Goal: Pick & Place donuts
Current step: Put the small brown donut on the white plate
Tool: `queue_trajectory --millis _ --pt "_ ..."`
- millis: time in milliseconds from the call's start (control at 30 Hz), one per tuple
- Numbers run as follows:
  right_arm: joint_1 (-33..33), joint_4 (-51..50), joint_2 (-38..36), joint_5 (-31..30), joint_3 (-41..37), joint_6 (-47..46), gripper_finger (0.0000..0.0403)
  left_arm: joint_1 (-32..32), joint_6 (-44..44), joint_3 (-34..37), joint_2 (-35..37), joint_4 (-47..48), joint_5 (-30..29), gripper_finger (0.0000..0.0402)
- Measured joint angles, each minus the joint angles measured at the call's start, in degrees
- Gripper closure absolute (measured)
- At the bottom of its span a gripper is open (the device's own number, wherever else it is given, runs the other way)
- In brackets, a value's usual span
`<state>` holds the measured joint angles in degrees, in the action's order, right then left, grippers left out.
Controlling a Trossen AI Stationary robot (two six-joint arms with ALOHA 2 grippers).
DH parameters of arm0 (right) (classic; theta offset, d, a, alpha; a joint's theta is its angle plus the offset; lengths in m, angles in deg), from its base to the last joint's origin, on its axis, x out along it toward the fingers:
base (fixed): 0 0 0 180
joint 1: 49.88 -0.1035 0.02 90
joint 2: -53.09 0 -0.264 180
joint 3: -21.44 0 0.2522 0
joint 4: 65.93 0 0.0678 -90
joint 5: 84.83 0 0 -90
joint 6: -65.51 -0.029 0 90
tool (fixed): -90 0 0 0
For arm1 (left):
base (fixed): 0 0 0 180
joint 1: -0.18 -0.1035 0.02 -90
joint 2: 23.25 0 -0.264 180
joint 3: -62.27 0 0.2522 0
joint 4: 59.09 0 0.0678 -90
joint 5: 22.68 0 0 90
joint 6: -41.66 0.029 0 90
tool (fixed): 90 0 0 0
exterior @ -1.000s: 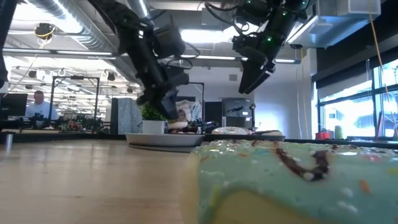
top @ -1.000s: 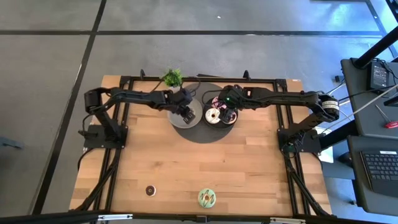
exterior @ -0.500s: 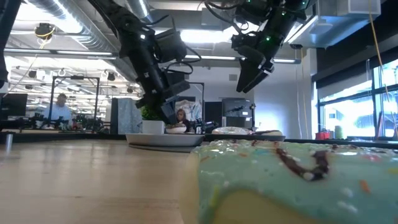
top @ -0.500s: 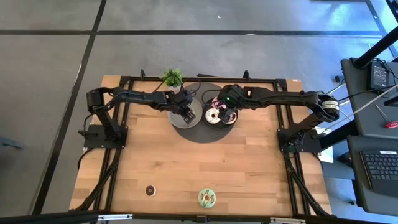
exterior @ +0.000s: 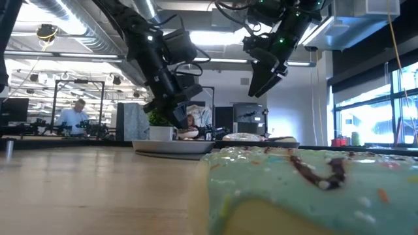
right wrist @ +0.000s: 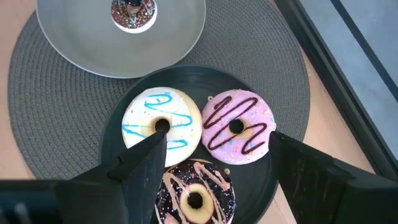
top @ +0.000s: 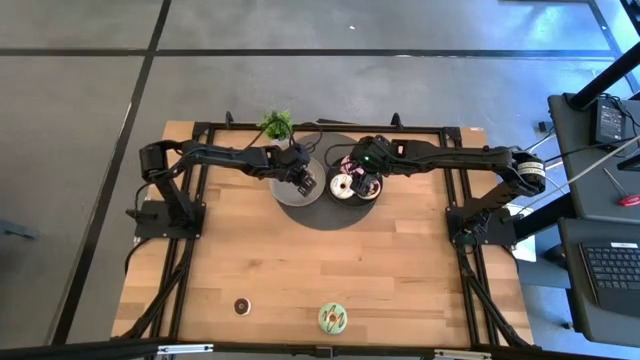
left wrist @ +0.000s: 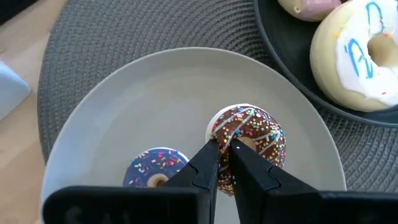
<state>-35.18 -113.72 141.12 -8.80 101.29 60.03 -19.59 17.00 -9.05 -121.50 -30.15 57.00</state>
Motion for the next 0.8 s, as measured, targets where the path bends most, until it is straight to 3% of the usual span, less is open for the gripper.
queue_trajectory --millis 333,800 --pt "0.02 -0.02 0.0 0.0 0.0 0.0 0.012 -0.15 0.35 0.0 -3.88 -0.44 -0.11 0.037" --pt "0.02 -0.1 0.0 0.0 0.0 0.13 0.012 -0.17 -0.12 0.0 -3.93 -0.68 -0.01 0.0356"
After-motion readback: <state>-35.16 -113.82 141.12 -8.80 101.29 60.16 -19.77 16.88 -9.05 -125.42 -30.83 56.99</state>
